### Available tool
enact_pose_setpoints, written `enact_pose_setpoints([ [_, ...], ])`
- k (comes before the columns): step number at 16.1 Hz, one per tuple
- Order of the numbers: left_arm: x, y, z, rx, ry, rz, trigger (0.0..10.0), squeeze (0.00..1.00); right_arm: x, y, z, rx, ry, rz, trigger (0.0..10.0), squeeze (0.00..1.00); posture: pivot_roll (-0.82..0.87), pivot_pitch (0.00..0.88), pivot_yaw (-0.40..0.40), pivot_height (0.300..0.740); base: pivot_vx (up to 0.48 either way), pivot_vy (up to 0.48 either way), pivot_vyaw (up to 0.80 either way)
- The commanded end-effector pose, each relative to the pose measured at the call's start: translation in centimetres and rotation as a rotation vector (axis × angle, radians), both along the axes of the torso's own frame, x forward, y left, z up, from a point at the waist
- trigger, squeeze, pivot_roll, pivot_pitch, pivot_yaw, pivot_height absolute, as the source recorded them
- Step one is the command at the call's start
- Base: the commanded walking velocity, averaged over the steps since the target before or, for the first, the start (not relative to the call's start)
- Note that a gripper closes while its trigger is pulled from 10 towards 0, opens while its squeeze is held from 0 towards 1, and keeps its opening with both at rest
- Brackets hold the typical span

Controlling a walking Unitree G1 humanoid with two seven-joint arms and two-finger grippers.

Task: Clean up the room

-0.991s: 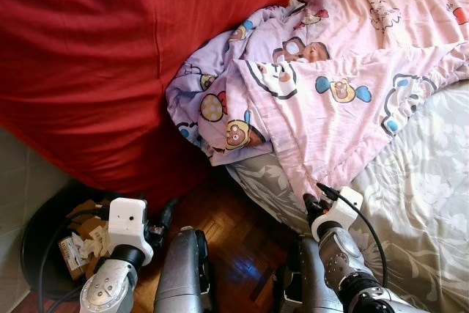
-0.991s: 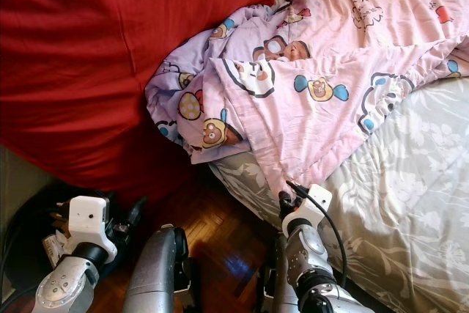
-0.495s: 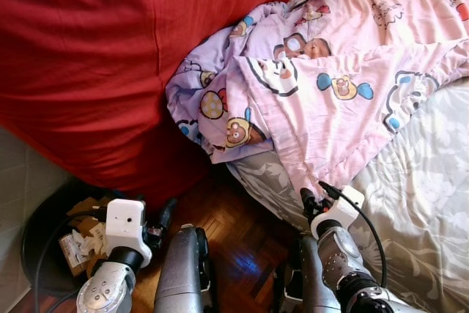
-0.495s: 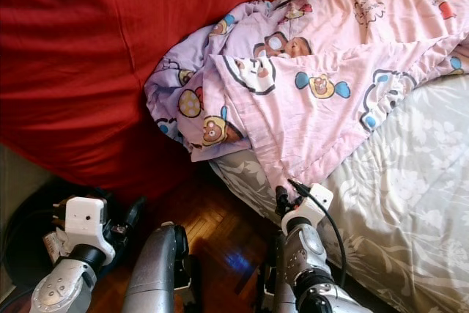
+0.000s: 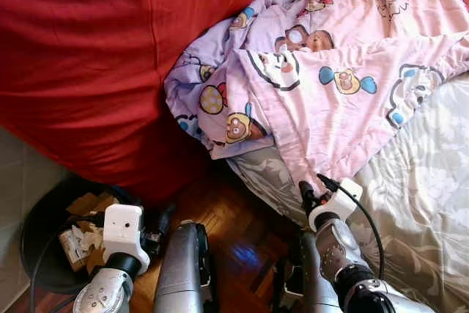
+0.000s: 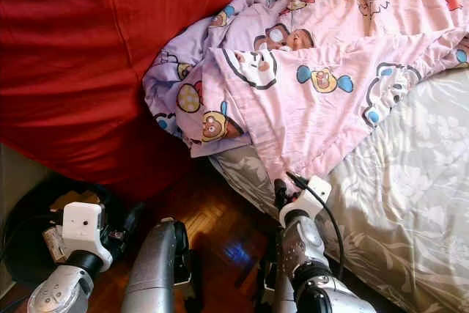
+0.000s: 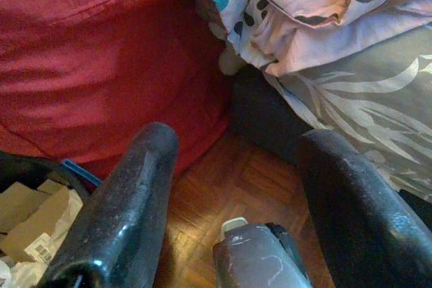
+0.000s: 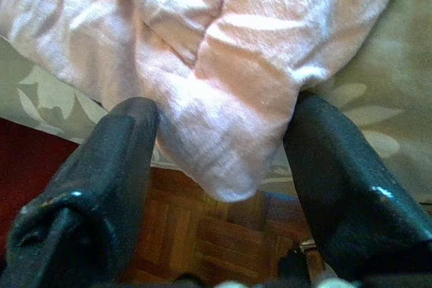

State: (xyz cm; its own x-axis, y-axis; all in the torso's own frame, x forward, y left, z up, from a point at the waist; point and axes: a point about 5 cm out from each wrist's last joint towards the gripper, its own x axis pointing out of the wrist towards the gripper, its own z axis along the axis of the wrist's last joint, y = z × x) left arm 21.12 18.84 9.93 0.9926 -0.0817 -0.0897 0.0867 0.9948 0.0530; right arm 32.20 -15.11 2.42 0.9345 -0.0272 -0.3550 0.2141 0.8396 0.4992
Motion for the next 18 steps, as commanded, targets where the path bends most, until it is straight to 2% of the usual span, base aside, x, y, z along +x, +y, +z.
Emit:
enact_pose_setpoints([
  [1, -0.5, 0.1, -0.3, 0.023, 0.028, 0.005, 10.0, 0.00, -0.5, 0.4, -0.7, 0.020, 0.030, 0.010, 0.0, 0.00, 0.25, 0.387, 0.039, 0.598, 0.000, 0.000, 0.00],
  [6, -0.2, -0.2, -0.4, 0.018, 0.025, 0.008, 10.0, 0.00, -0.5, 0.5, -0.8, 0.014, 0.040, 0.025, 0.0, 0.00, 0.24, 0.379, 0.029, 0.598, 0.000, 0.000, 0.00],
  [13, 0.9, 0.0, -0.6, 0.009, 0.006, 0.029, 10.0, 0.00, -0.7, 0.5, -1.0, 0.002, 0.057, 0.041, 0.0, 0.00, 0.23, 0.323, 0.012, 0.598, 0.000, 0.000, 0.00],
  [15, 1.5, -0.3, -0.6, -0.009, -0.005, 0.037, 10.0, 0.00, -0.7, 0.2, -1.0, -0.004, 0.059, 0.039, 0.0, 0.00, 0.22, 0.297, 0.001, 0.598, 0.000, 0.000, 0.00],
  [18, 3.0, 0.5, -0.6, -0.048, -0.036, 0.137, 10.0, 0.00, -0.6, -0.2, -0.8, -0.014, 0.050, 0.037, 0.0, 0.00, 0.20, 0.236, -0.009, 0.598, 0.000, 0.000, 0.00],
])
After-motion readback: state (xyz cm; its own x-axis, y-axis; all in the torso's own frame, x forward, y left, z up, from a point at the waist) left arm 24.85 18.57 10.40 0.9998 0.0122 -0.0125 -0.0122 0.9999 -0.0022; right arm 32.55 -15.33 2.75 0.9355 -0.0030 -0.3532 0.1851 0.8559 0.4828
